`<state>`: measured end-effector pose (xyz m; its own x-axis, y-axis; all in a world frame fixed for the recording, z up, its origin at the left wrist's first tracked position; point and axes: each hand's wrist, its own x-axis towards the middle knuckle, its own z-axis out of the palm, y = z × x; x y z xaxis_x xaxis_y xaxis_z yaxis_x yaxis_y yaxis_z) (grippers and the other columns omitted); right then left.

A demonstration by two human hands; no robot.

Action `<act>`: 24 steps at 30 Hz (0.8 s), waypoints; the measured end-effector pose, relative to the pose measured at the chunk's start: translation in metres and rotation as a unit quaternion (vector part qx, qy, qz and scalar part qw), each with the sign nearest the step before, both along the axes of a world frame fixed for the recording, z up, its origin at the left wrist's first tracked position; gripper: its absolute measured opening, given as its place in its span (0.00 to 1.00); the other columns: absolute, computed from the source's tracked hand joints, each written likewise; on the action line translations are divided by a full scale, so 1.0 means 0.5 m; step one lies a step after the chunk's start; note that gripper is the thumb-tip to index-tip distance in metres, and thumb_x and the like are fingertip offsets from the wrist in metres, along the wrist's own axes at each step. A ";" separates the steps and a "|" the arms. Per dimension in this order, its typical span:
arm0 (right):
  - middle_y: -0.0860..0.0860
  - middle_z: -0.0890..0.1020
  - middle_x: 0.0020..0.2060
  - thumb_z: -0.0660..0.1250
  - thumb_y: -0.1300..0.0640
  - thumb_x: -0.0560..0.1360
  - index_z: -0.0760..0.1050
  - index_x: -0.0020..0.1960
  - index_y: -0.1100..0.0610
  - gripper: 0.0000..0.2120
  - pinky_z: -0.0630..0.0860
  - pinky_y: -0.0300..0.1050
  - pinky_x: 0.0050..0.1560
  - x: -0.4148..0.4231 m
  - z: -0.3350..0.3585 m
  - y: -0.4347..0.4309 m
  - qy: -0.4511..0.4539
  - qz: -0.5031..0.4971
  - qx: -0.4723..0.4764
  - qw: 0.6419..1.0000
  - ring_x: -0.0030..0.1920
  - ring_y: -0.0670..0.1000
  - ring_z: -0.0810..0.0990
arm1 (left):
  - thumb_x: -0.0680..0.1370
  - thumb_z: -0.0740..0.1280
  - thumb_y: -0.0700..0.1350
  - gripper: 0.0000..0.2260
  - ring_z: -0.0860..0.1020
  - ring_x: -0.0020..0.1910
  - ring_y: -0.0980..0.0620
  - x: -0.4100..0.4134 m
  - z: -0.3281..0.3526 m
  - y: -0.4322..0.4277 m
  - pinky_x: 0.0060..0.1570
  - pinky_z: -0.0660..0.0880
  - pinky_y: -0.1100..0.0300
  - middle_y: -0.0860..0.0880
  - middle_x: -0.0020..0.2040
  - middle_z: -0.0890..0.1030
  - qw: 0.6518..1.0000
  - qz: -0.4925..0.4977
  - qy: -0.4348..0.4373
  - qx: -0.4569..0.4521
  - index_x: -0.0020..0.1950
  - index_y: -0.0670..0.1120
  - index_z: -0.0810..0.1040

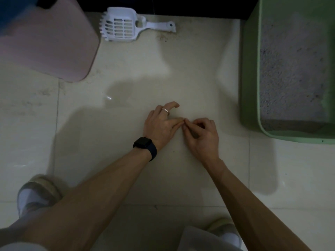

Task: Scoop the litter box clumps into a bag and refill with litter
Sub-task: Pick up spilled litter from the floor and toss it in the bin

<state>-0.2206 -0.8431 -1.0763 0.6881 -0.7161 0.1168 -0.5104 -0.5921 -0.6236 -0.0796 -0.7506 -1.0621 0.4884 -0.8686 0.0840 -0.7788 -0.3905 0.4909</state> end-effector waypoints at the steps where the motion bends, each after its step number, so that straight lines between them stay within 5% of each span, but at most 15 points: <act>1: 0.50 0.78 0.41 0.72 0.51 0.75 0.84 0.55 0.52 0.10 0.73 0.43 0.45 0.000 0.002 0.001 0.002 -0.001 0.006 1.000 0.43 0.51 0.73 | 0.76 0.72 0.50 0.04 0.75 0.47 0.46 0.000 -0.003 0.000 0.40 0.69 0.57 0.50 0.62 0.77 1.000 -0.001 0.002 0.000 0.43 0.54 0.86; 10: 0.50 0.78 0.42 0.73 0.53 0.74 0.84 0.57 0.50 0.12 0.70 0.36 0.47 0.003 0.027 -0.001 0.038 -0.006 0.049 0.998 0.45 0.49 0.74 | 0.72 0.75 0.40 0.04 0.74 0.45 0.46 0.002 -0.020 -0.011 0.40 0.69 0.54 0.47 0.53 0.81 0.983 -0.105 -0.147 -0.030 0.45 0.45 0.82; 15: 0.50 0.78 0.42 0.73 0.54 0.74 0.83 0.57 0.49 0.12 0.66 0.34 0.46 0.008 0.038 -0.005 0.065 0.000 0.053 0.996 0.44 0.50 0.75 | 0.75 0.58 0.38 0.12 0.75 0.49 0.45 -0.005 -0.021 -0.021 0.43 0.72 0.53 0.44 0.56 0.80 0.968 -0.161 -0.192 0.016 0.47 0.41 0.81; 19: 0.48 0.78 0.42 0.72 0.51 0.75 0.84 0.56 0.49 0.11 0.70 0.36 0.46 0.008 0.040 -0.005 0.075 -0.001 0.053 0.996 0.45 0.49 0.75 | 0.76 0.56 0.38 0.12 0.76 0.49 0.45 0.007 0.001 -0.016 0.47 0.72 0.54 0.45 0.55 0.79 0.981 -0.149 -0.122 0.021 0.47 0.42 0.79; 22: 0.47 0.78 0.42 0.72 0.49 0.75 0.85 0.54 0.49 0.09 0.72 0.37 0.45 0.012 0.037 -0.004 0.067 -0.018 0.051 0.996 0.45 0.48 0.75 | 0.80 0.59 0.39 0.06 0.73 0.49 0.46 0.045 0.025 0.004 0.47 0.65 0.58 0.48 0.55 0.76 0.998 -0.056 0.001 0.020 0.47 0.48 0.71; 24: 0.47 0.78 0.41 0.72 0.47 0.75 0.85 0.52 0.49 0.09 0.72 0.38 0.44 0.013 0.032 -0.003 0.062 -0.025 0.033 0.997 0.44 0.48 0.75 | 0.80 0.61 0.39 0.05 0.73 0.47 0.47 0.076 0.052 0.018 0.46 0.68 0.55 0.48 0.54 0.75 0.998 0.020 0.054 0.002 0.45 0.46 0.72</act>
